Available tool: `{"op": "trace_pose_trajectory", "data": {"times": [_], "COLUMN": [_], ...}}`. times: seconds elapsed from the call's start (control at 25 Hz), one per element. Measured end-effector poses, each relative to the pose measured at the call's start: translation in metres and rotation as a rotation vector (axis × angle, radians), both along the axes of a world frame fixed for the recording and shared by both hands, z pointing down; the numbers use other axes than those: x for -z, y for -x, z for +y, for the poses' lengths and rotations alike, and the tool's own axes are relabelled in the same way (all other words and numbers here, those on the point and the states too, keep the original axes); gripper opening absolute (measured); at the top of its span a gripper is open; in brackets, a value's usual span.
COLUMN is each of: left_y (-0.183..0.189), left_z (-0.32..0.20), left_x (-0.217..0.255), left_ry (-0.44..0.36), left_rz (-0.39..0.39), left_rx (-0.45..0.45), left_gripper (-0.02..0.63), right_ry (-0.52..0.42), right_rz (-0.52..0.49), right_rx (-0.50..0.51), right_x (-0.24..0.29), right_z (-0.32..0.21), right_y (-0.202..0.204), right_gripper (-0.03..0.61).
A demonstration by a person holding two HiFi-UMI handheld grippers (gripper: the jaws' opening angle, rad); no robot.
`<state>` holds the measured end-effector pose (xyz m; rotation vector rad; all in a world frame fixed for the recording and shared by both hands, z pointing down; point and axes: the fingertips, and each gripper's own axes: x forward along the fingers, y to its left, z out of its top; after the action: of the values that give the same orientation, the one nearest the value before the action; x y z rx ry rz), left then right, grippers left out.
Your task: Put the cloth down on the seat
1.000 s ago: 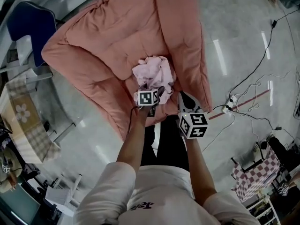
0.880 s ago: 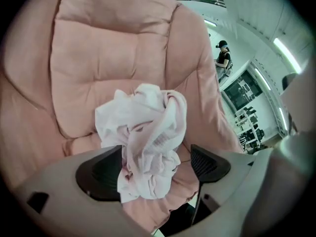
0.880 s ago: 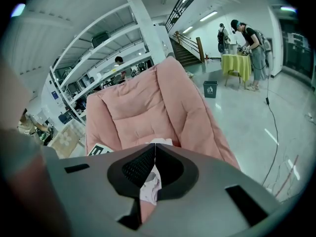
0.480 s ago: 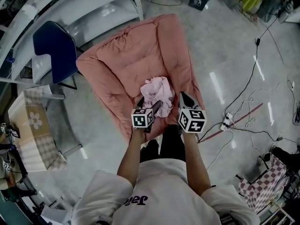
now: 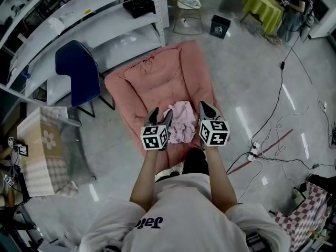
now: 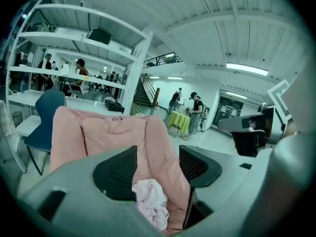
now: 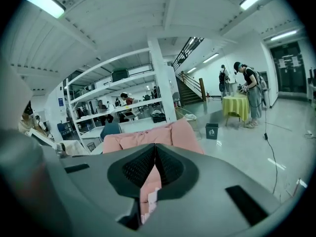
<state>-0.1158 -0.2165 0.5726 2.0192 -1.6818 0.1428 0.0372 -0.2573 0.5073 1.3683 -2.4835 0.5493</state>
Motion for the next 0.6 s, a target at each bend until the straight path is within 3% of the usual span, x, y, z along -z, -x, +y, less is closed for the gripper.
{"op": "trace_pose_trajectory", "data": {"times": [0.28,0.6], "left_y": [0.019,0.040], "left_z": [0.007,0.000], "left_x": [0.080,0.142], "left_ry": [-0.147,-0.266], "left_rz": [-0.029,-0.062], "left_rx": [0.049,0.117], "left_gripper": [0.265,0.170], "right_ry": [-0.116,-0.216], "right_rz": [-0.010,-0.025], "right_rx": [0.097,0.179], "right_x": [0.058,0.102], "right_z": [0.005,0.002], "right_y": [0.037,0.075], "right_gripper": [0.012,0.012]}}
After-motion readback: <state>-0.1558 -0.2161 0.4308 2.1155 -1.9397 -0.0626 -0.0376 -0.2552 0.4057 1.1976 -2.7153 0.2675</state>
